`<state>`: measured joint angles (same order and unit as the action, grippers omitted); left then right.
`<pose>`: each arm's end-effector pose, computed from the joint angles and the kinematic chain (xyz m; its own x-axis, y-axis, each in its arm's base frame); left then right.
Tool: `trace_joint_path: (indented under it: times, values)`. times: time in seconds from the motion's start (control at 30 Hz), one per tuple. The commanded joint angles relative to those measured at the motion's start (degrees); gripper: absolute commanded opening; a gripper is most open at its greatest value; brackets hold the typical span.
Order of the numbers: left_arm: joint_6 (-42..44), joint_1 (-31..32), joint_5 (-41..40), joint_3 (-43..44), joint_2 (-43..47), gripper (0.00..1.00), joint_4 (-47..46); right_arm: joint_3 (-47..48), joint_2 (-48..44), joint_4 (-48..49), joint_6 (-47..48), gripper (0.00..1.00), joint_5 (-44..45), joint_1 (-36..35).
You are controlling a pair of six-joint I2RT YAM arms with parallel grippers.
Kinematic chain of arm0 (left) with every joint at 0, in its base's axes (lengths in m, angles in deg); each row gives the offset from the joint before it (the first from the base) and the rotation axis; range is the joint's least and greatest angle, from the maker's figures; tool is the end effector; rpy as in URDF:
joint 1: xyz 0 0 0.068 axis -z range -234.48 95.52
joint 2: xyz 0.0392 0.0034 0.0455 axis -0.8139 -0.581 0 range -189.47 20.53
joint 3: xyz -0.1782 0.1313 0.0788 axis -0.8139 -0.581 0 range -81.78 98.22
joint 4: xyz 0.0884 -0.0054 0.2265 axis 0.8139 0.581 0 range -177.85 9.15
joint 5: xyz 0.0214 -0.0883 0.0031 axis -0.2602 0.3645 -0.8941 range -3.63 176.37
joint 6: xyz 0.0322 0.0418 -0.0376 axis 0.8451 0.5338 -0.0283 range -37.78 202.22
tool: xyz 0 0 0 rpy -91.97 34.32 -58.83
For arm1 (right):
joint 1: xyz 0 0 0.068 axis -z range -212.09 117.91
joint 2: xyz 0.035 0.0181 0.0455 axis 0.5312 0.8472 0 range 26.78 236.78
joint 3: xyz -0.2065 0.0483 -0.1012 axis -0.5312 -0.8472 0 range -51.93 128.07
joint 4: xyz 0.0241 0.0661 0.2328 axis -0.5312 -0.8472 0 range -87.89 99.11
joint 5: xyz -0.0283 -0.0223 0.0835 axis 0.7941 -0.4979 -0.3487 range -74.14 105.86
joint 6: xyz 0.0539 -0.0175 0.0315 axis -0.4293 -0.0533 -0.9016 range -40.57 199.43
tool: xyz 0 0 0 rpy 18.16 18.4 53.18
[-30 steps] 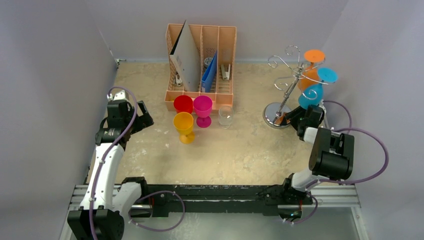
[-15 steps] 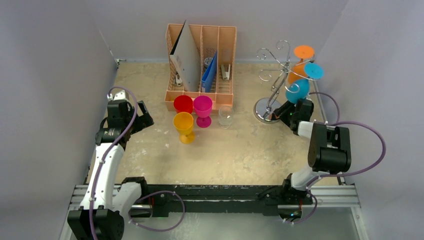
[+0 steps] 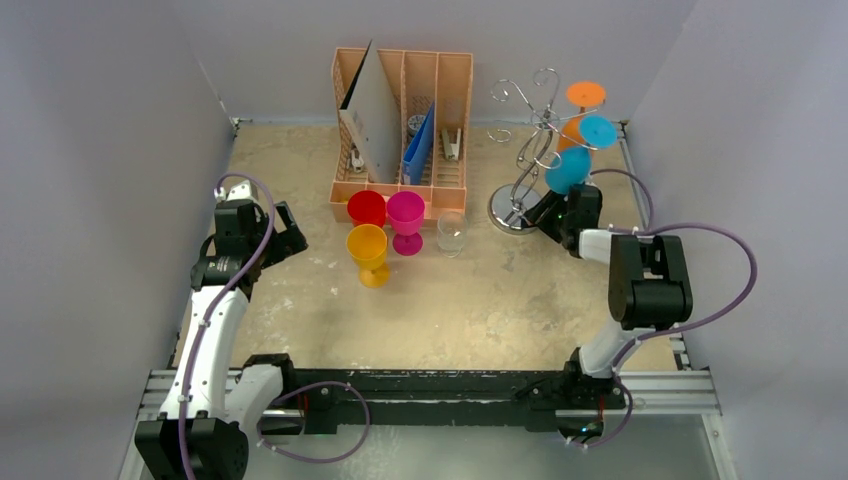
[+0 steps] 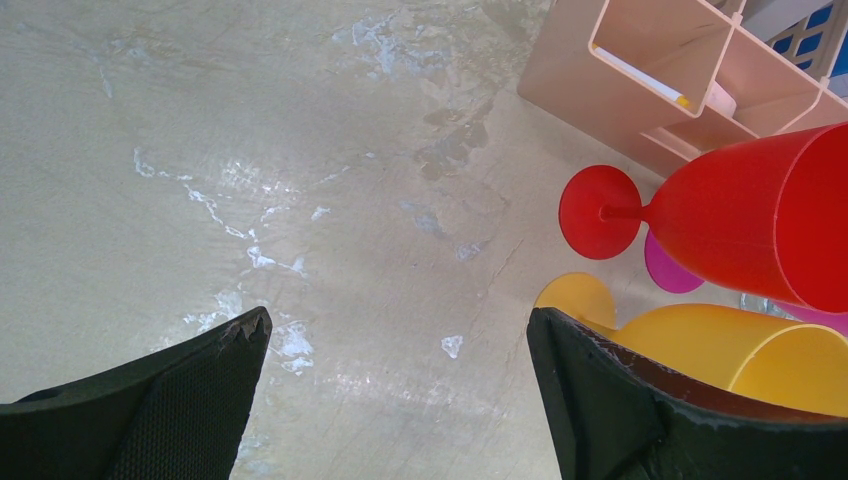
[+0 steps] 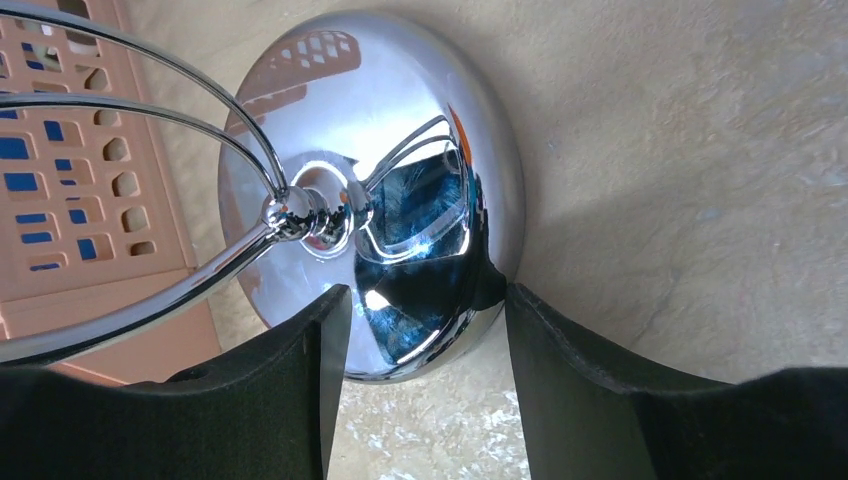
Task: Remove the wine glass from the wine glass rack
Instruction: Move the wine rack to the center of the board.
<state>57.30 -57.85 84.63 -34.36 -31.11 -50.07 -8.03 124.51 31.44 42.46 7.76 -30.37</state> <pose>0.2019 0.0135 0.2497 -0.5715 -0.4556 -0.6825 -0.3554 0.8871 -0.2946 0.3376 -0.0030 0.1247 -0.4716 0.6098 -0.6369 0.2419 0.7841 0.5716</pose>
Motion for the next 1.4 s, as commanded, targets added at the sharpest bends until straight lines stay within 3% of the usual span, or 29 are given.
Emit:
trace_joint_path:
  times: [0.0,0.6,1.17,1.37]
  values:
    - [0.2,-0.5,0.2,0.9,0.1,0.98,-1.7,1.4,-0.6,2.1,-2.5,0.60,-0.7,-1.2]
    - [0.1,-0.5,0.8,0.9,0.2,0.98,-1.5,-11.4,-22.8,-8.8,-1.8,0.70,11.2,-1.2]
    - [0.2,-0.5,0.4,1.0,0.4,0.98,-1.3,-12.3,-16.5,-3.8,-2.6,0.70,9.1,-1.3]
    - [0.2,-0.5,0.3,1.0,0.5,0.98,-1.3,-13.4,-19.1,-7.8,-4.7,0.71,11.4,-1.3]
